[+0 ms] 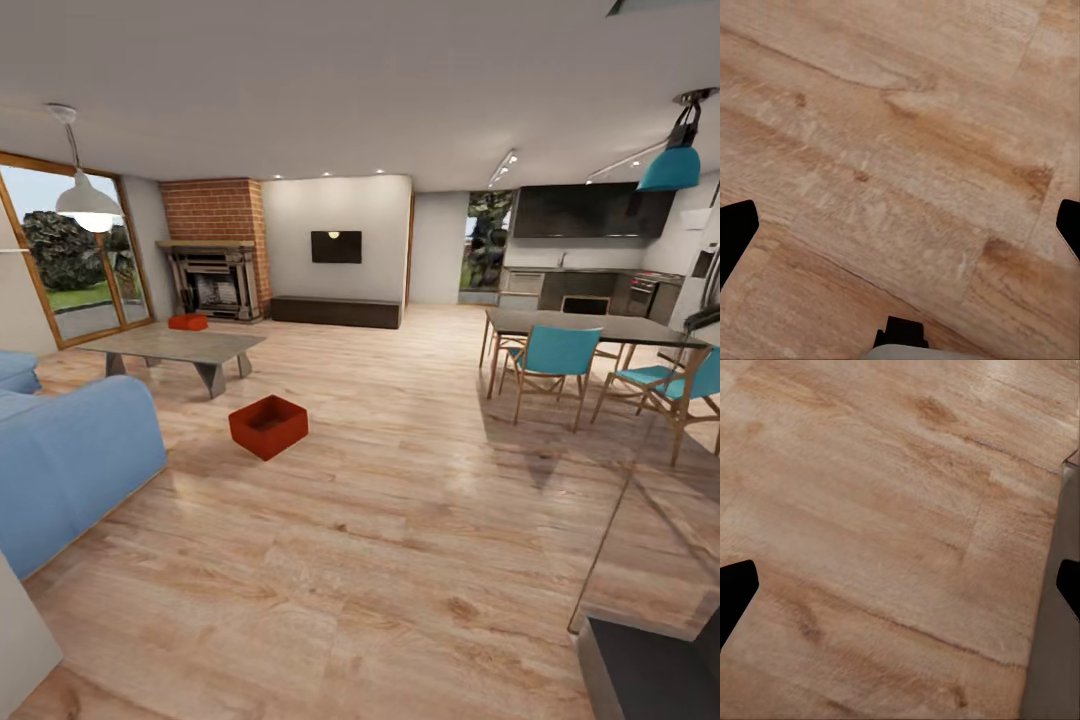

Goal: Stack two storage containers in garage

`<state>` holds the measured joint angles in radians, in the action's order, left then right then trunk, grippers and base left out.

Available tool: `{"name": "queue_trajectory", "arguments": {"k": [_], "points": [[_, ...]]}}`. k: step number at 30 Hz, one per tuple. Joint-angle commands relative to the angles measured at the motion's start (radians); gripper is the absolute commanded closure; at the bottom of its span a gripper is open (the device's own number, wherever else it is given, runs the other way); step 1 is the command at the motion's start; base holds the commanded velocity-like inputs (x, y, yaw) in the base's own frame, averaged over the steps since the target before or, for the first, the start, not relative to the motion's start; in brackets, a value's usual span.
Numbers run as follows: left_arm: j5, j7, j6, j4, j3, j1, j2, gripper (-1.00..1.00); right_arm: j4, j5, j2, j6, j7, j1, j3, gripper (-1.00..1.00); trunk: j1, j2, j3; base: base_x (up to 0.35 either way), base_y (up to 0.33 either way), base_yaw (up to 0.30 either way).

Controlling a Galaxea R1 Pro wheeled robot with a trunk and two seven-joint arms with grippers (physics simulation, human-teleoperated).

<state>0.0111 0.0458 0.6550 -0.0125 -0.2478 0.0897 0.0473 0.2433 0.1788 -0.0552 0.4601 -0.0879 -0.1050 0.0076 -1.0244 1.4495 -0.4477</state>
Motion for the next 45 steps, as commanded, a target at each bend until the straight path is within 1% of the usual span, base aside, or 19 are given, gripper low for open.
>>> {"name": "queue_trajectory", "arguments": {"k": [1, 9, 20, 45], "points": [[0.001, 0.005, 0.003, -0.001, -0.007, 0.001, 0.0, -1.0, -0.001, 0.011, 0.0, 0.002, -0.009, -0.001, 0.001, -1.0, -0.001, 0.0, -0.001, 0.328, 0.0, 0.015], [0.001, 0.005, 0.003, -0.001, -0.007, 0.001, 0.0, -1.0, -0.001, 0.011, 0.0, 0.002, -0.009, -0.001, 0.0, -1.0, -0.001, 0.0, -0.001, 0.328, -0.024, 0.176], [0.001, 0.005, 0.003, -0.001, -0.007, 0.001, 0.0, -1.0, -0.001, 0.011, 0.0, 0.002, -0.009, -0.001, 0.001, -1.0, -0.001, 0.0, -0.001, 0.328, -0.133, 0.228], [0.001, 0.005, 0.003, -0.001, -0.007, 0.001, 0.0, -1.0, -0.001, 0.011, 0.0, 0.002, -0.009, 0.0, 0.0, -1.0, -0.001, 0.0, -0.001, 0.328, -0.149, 0.014]]}}
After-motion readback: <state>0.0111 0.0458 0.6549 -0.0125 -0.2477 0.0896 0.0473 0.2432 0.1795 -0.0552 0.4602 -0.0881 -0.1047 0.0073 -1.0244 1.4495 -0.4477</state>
